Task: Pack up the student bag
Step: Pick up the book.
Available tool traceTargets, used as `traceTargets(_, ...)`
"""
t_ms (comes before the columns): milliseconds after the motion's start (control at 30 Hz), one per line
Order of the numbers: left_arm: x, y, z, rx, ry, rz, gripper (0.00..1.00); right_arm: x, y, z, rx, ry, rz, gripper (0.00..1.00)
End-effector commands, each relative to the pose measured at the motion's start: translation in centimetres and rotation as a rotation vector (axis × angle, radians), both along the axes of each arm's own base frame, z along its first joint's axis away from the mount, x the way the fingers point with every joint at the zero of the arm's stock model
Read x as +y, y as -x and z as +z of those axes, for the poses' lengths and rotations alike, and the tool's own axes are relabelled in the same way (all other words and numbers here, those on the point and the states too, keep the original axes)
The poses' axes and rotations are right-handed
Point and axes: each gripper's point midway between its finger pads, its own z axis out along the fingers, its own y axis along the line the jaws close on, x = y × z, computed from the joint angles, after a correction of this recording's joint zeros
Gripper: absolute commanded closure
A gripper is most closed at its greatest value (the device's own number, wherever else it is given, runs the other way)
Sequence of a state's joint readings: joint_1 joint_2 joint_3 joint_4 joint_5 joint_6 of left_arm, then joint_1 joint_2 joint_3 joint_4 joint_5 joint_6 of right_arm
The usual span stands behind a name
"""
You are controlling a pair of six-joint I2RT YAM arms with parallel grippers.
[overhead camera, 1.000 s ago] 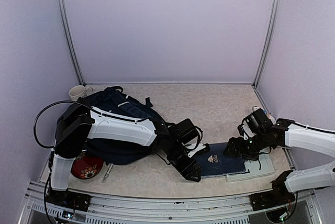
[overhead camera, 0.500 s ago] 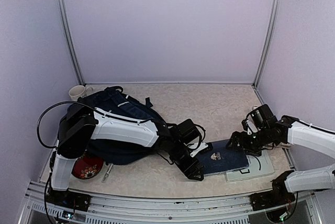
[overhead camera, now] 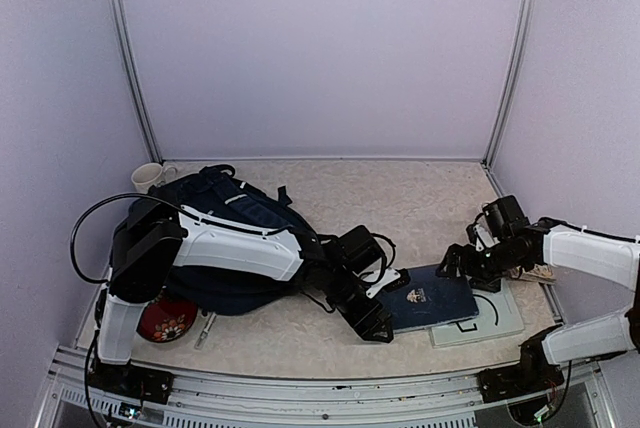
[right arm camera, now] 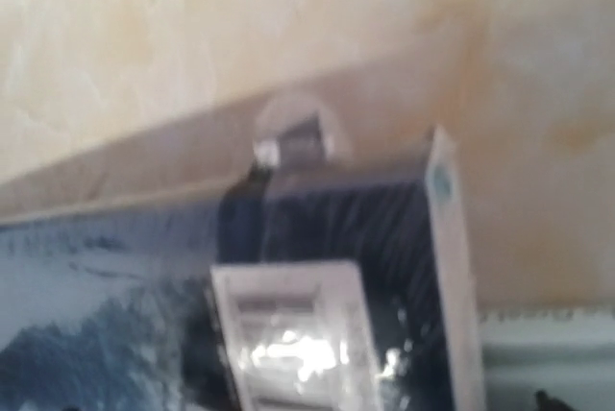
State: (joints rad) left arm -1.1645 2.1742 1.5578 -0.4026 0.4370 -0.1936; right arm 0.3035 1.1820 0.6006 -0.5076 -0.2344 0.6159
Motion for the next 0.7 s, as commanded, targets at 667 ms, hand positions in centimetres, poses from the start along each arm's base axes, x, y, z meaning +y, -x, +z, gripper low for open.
traceTargets(667, -1.5, -1.2, 1.6, -0.056, 0.08, -0.003, 0.21, 4.9, 0.1, 3.0, -0.088, -0.417, 0.339, 0.07)
